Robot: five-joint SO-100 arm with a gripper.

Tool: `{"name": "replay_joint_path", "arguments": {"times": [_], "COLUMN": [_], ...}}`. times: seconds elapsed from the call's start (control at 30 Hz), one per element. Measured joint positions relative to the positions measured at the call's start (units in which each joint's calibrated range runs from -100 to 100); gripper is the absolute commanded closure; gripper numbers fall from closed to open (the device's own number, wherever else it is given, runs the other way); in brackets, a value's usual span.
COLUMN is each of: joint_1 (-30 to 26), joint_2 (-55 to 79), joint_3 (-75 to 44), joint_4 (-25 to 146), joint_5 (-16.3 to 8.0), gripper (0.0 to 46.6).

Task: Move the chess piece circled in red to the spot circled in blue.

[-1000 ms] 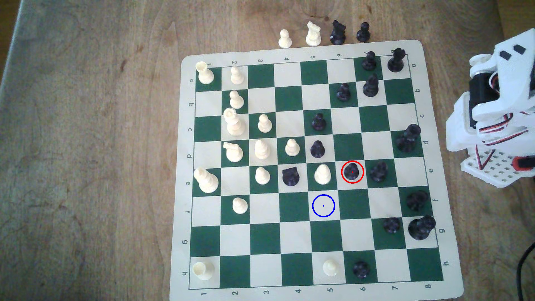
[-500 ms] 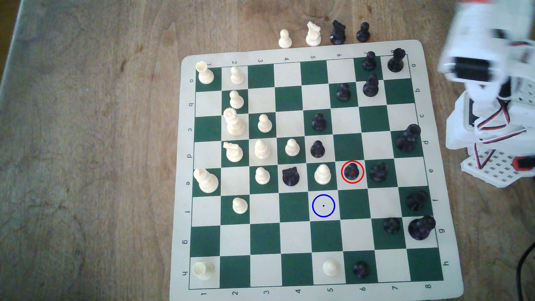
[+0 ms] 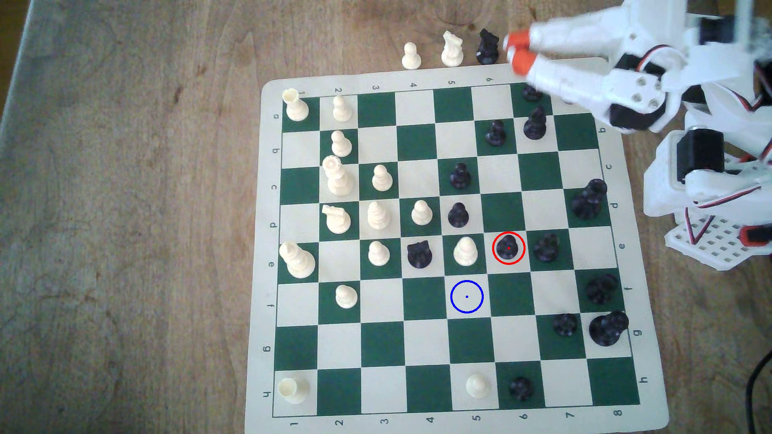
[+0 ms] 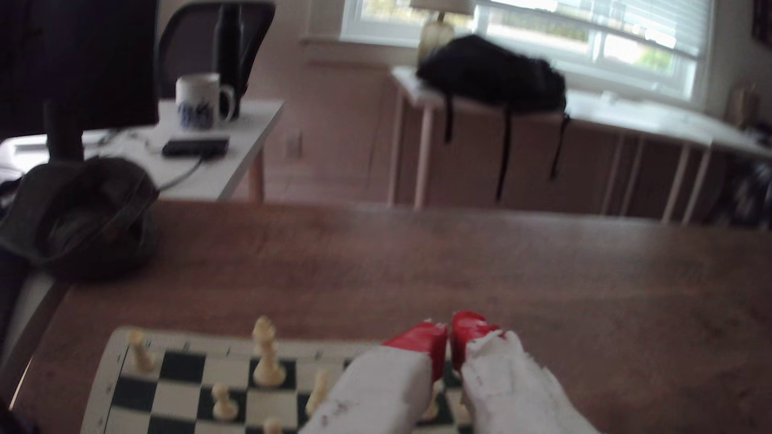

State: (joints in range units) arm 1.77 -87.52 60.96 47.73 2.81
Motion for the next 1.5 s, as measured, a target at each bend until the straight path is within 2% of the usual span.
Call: {"name": "replay_joint_path", "arguments": {"times": [0.1, 0.17, 0.27, 0.3, 0.4, 0.6, 0.8, 1.07, 1.2, 1.5], "joint_1": [-1.5, -3.5, -5.4, -6.6, -8.3, -12.1, -14.2, -14.6, -13.1, -12.7], "joint_2": [3.7, 8.4, 11.7, 14.1, 17.9, 26.6, 34.9, 47.2, 52.8, 60.7], "joint_3": [-5.0, -8.1, -8.4, -8.4, -8.4, -8.8, -12.2, -17.4, -18.3, -19.8], "joint_4": [8.6, 16.5, 20.6, 22.6, 24.2, 24.6, 26.9, 26.1, 24.3, 22.8], "joint_5": [-2.3, -4.9, -6.9, -8.6, -10.4, -13.5, -13.0, -12.2, -12.0, -11.9], "gripper": [45.4, 44.4, 42.5, 42.5, 42.6, 38.3, 31.6, 31.4, 30.5, 30.0]}}
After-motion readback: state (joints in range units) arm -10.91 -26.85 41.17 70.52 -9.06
